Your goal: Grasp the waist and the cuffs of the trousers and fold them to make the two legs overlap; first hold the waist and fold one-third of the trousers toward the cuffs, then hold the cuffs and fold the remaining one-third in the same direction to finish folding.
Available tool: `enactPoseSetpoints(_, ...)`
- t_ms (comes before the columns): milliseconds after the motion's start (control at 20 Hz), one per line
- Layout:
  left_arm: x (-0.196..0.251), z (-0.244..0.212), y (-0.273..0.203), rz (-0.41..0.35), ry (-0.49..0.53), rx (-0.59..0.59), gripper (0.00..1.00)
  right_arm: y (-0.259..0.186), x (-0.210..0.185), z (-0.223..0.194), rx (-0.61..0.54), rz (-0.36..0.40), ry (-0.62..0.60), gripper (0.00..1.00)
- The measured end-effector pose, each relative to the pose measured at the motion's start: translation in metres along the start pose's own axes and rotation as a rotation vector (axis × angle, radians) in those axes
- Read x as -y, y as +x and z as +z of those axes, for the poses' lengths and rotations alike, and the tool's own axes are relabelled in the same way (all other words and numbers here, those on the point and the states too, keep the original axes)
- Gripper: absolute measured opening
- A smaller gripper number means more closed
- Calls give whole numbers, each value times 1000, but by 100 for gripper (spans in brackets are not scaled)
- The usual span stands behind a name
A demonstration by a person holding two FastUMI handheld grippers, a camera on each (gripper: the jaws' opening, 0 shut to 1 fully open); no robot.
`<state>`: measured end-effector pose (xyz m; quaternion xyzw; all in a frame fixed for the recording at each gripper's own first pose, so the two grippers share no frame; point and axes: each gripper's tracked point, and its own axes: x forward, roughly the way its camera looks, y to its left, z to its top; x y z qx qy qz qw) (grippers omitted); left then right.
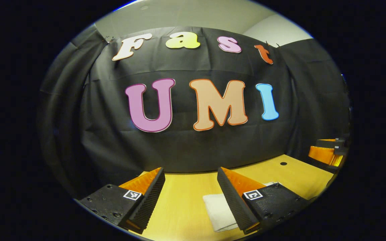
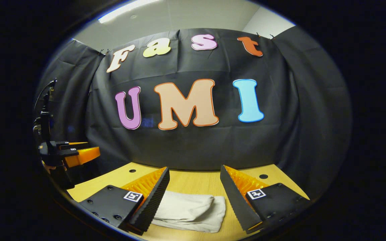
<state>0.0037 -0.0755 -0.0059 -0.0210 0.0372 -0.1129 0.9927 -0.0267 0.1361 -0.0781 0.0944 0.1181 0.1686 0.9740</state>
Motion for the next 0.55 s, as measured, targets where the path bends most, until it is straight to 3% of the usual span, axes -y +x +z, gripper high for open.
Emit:
enactPoseSetpoints(300, -37, 12, -4, 46, -40, 41, 94, 3, -2, 16, 33, -47, -12, 94)
enactPoseSetpoints(550, -51, 17, -11, 59, -27, 56, 94, -4, 4, 27, 62, -80, -34, 97)
